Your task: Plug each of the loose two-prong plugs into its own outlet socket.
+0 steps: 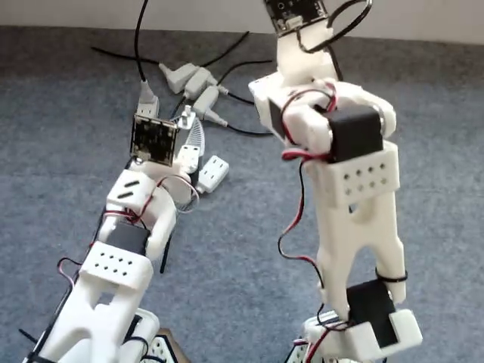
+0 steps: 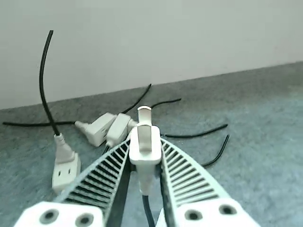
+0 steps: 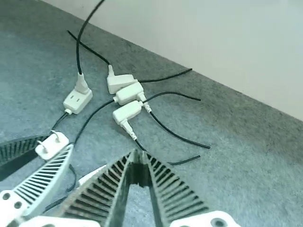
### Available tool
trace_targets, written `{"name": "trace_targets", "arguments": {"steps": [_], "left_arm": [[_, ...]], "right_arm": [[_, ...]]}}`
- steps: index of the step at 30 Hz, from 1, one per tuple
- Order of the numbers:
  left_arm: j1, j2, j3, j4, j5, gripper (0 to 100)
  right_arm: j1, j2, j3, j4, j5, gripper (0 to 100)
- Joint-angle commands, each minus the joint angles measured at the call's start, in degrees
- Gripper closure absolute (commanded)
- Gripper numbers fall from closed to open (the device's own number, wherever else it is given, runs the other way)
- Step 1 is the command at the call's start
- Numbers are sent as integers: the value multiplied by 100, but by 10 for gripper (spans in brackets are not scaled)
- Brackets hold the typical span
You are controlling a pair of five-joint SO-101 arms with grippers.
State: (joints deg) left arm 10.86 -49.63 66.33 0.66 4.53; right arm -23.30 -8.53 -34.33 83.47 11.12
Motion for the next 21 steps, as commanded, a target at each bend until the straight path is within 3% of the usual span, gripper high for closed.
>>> {"name": "trace_targets", "arguments": {"steps": [1, 11, 21], "left_arm": [[382, -171, 48, -905, 35, 993], [1464, -163, -75, -2084, 9, 993], [1516, -154, -708, -1653, 9, 993]], "right_arm": [[-286, -646, -277, 119, 35, 991], [-1200, -1253, 409, 198, 589, 991], [-1297, -1209, 725, 4, 879, 991]]}}
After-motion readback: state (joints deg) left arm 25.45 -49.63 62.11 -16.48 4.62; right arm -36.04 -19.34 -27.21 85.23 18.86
